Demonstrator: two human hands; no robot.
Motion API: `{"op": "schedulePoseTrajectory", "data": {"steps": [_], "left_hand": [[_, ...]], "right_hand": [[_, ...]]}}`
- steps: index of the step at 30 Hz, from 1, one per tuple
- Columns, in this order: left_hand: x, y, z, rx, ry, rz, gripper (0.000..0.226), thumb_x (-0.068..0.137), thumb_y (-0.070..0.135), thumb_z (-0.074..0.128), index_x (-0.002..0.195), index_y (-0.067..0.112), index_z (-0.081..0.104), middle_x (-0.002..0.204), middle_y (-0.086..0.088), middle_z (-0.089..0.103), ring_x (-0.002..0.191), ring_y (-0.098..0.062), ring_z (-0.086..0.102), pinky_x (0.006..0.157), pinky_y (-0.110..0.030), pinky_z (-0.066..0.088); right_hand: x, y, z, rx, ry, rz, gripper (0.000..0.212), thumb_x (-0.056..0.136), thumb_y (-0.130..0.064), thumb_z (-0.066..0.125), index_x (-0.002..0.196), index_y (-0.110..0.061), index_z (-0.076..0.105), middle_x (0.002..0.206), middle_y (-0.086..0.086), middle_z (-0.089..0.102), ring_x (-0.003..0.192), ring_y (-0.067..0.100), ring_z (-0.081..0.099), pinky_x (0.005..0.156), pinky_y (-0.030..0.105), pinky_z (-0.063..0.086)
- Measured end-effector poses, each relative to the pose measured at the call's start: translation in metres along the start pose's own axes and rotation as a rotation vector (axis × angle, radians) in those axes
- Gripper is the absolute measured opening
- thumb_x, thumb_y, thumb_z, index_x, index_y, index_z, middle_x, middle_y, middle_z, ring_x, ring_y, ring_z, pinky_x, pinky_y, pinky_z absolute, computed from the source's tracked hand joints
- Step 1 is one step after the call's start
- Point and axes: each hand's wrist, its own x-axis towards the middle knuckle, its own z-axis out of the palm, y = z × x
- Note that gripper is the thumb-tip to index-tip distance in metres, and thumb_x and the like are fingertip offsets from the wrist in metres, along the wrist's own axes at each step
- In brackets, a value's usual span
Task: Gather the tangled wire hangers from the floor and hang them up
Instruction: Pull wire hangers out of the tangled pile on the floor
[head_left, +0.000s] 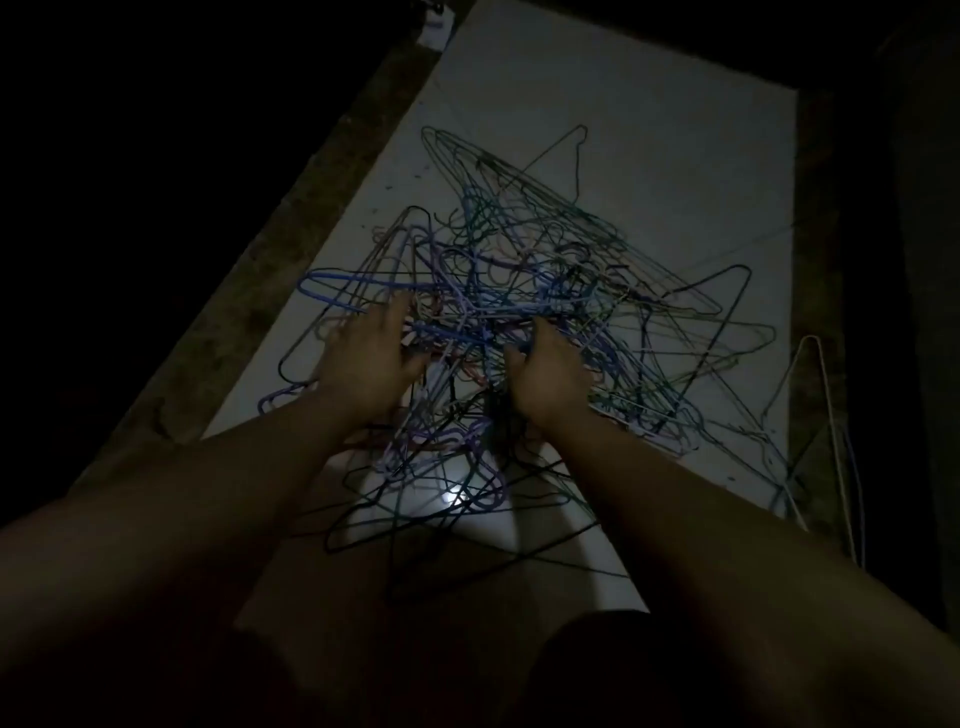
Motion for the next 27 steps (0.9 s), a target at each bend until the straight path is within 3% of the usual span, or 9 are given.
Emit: {"op": "schedulePoseTrajectory", "data": {"steps": [4,7,11,14,17,20,22,24,27], "left_hand": [[0.008,0.013,0.013,-0.065,-0.348,-0.005,0.060,0.093,0.044,0.050,0.139,0.010,0.036,0.124,-0.016,0.058,0.106,-0.030,0.056,0.084,-0.034,0.046],[0.016,0.026,0.018,-0.177,-0.408,-0.019,0.044,0.091,0.034,0.056,0.128,0.010,0.053,0.120,-0.014,0.060,0.103,-0.026,0.056,0.080,-0.029,0.041],[0.022,0.028,0.025,-0.265,-0.348,-0.071,0.054,0.088,0.028,0.062,0.135,0.010,0.044,0.132,-0.013,0.052,0.113,-0.027,0.052,0.088,-0.033,0.043],[0.019,0.023,0.031,-0.384,-0.424,-0.163,0.069,0.089,0.034,0.061,0.145,0.013,0.027,0.145,-0.011,0.041,0.124,-0.029,0.047,0.097,-0.036,0.042],[0.017,0.024,0.027,-0.607,-0.479,-0.223,0.074,0.089,0.025,0.062,0.148,0.014,0.018,0.151,-0.008,0.031,0.129,-0.027,0.042,0.097,-0.035,0.041],[0.015,0.030,0.022,-0.670,-0.461,-0.266,0.070,0.087,0.013,0.064,0.146,0.012,0.026,0.148,-0.009,0.034,0.126,-0.027,0.044,0.095,-0.032,0.042],[0.015,0.032,0.020,-0.623,-0.375,-0.281,0.052,0.089,0.009,0.061,0.137,0.010,0.042,0.139,-0.013,0.046,0.119,-0.028,0.050,0.091,-0.033,0.043],[0.015,0.033,0.017,-0.644,-0.281,-0.286,0.035,0.091,0.005,0.054,0.126,0.007,0.053,0.129,-0.015,0.054,0.113,-0.029,0.053,0.091,-0.035,0.044],[0.014,0.036,0.012,-0.671,-0.228,-0.277,0.029,0.093,0.003,0.051,0.121,0.003,0.058,0.125,-0.014,0.057,0.112,-0.029,0.053,0.095,-0.036,0.043]], "right_hand": [[0.007,-0.012,0.014,0.104,-0.065,-0.047,0.064,0.098,-0.045,0.043,0.150,-0.016,0.020,0.150,0.010,0.034,0.135,0.032,0.034,0.108,0.051,0.032],[0.012,-0.019,0.024,0.161,-0.133,-0.060,0.065,0.098,-0.044,0.044,0.151,-0.017,0.016,0.151,0.012,0.032,0.135,0.033,0.035,0.108,0.051,0.034],[0.012,-0.020,0.027,0.243,-0.196,-0.055,0.067,0.098,-0.044,0.043,0.151,-0.016,0.014,0.152,0.012,0.032,0.133,0.033,0.039,0.106,0.048,0.038],[0.012,-0.016,0.030,0.286,-0.259,-0.047,0.068,0.099,-0.042,0.041,0.152,-0.015,0.008,0.154,0.011,0.027,0.135,0.033,0.036,0.108,0.044,0.036],[0.014,-0.014,0.033,0.315,-0.271,-0.047,0.069,0.099,-0.041,0.042,0.153,-0.017,0.006,0.158,0.009,0.018,0.136,0.031,0.034,0.108,0.041,0.034],[0.013,-0.011,0.035,0.283,-0.229,-0.099,0.068,0.099,-0.040,0.044,0.152,-0.015,0.010,0.158,0.010,0.015,0.141,0.030,0.025,0.114,0.043,0.028],[0.013,-0.010,0.036,0.233,-0.149,-0.137,0.065,0.099,-0.040,0.044,0.151,-0.014,0.015,0.157,0.011,0.017,0.142,0.031,0.022,0.114,0.045,0.026],[0.014,-0.010,0.034,0.203,-0.060,-0.147,0.063,0.099,-0.040,0.044,0.150,-0.014,0.019,0.156,0.011,0.019,0.141,0.031,0.023,0.114,0.043,0.026],[0.017,-0.009,0.027,0.205,-0.010,-0.125,0.060,0.099,-0.038,0.046,0.150,-0.018,0.021,0.156,0.010,0.014,0.139,0.033,0.023,0.111,0.046,0.030]]}}
